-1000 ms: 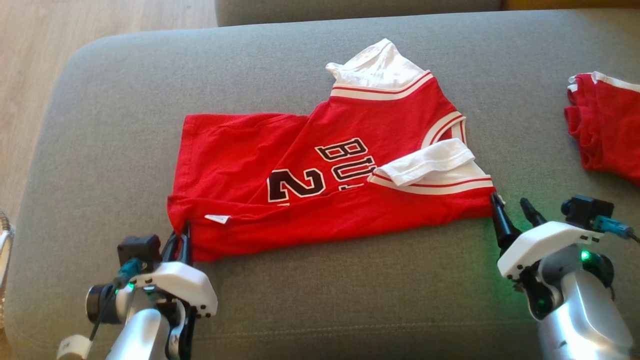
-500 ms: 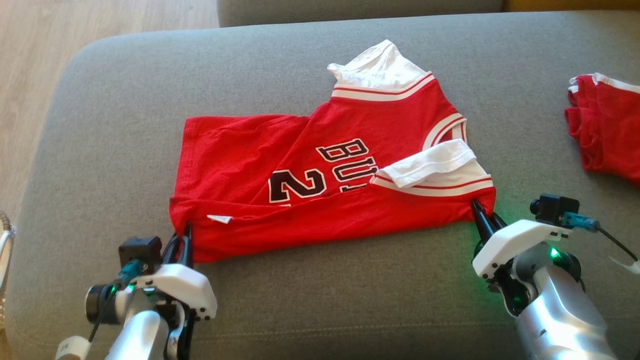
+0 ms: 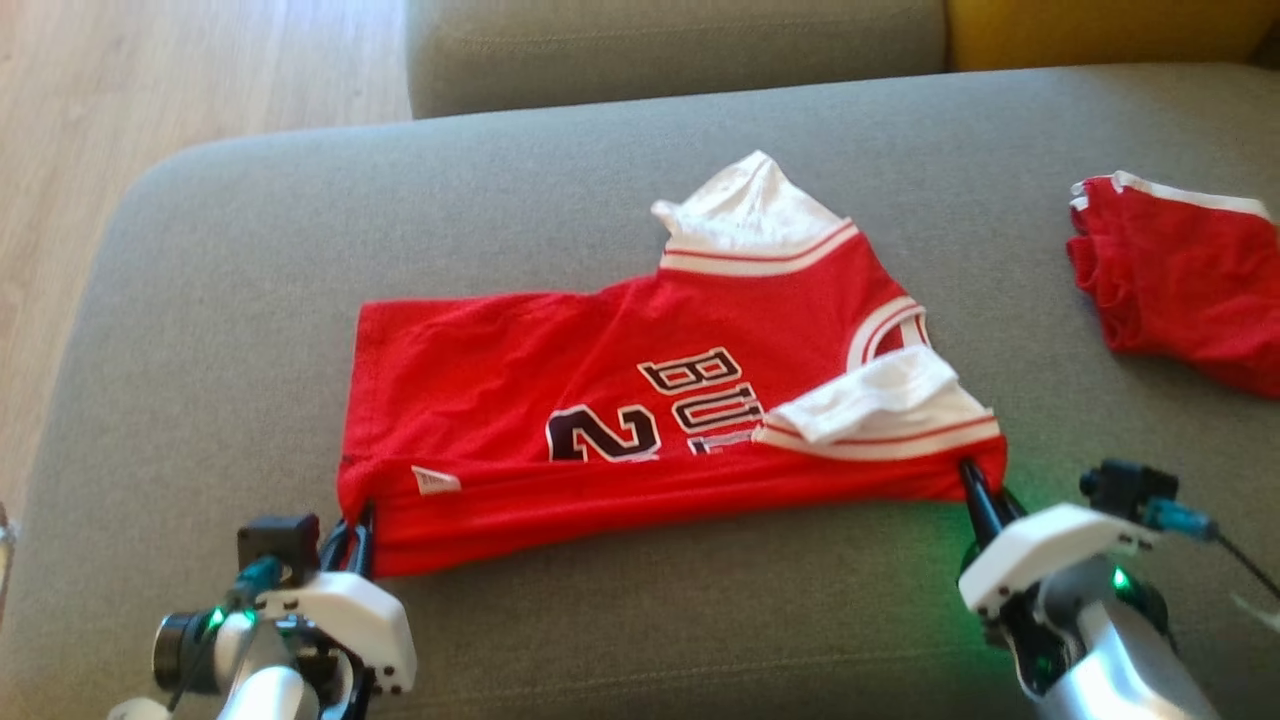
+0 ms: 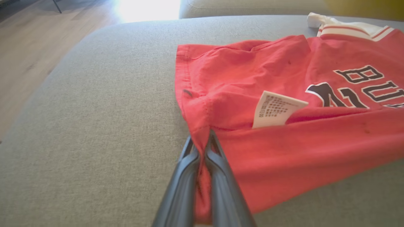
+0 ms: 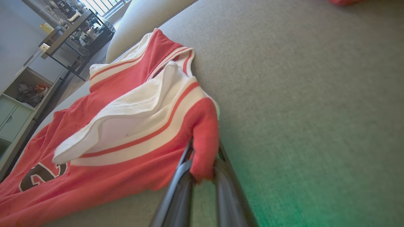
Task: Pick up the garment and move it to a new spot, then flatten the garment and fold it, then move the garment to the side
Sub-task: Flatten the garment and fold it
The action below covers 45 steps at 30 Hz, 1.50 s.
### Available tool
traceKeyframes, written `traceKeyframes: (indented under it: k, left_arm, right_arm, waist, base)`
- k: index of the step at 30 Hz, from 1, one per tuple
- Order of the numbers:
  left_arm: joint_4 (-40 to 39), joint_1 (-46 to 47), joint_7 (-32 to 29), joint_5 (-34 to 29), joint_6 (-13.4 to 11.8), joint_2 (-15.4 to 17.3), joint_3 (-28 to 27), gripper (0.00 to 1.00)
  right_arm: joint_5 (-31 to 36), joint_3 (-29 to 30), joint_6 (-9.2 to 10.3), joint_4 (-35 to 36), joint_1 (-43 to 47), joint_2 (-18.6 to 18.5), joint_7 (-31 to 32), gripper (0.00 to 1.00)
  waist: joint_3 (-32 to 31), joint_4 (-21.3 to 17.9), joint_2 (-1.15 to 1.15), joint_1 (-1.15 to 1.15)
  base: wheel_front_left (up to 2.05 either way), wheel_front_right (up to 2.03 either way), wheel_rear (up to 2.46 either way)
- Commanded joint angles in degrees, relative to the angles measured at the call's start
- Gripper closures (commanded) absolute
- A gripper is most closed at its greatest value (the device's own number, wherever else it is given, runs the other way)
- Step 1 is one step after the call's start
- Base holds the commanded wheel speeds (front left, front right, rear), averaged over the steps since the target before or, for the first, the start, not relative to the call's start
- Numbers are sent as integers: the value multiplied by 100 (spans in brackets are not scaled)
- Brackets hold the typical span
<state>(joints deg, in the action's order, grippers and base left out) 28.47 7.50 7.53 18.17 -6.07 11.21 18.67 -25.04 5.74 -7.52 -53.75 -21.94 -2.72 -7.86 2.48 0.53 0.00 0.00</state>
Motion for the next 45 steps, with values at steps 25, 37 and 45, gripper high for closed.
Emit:
traceKeyframes:
  k: [25, 37, 45]
  left_arm:
    - [-671, -567, -331, 228, -165, 314, -113, 0]
    - [-1597, -416, 653, 342, -410, 390, -767, 0]
    - [-1575, -243, 638, 263, -282, 415, -694, 0]
  right_arm:
    - [-314, 320, 3, 2857, 1851, -16, 628, 0]
    - [695, -156, 3, 5045, 1765, -16, 419, 0]
    - [785, -430, 3, 5438, 1761, -16, 410, 0]
  waist:
    - [-406, -9, 0, 0]
    - [-324, 61, 0, 0]
    - [47, -78, 0, 0]
  base:
    - [0, 0, 0]
    - [0, 0, 0]
    - [0, 0, 0]
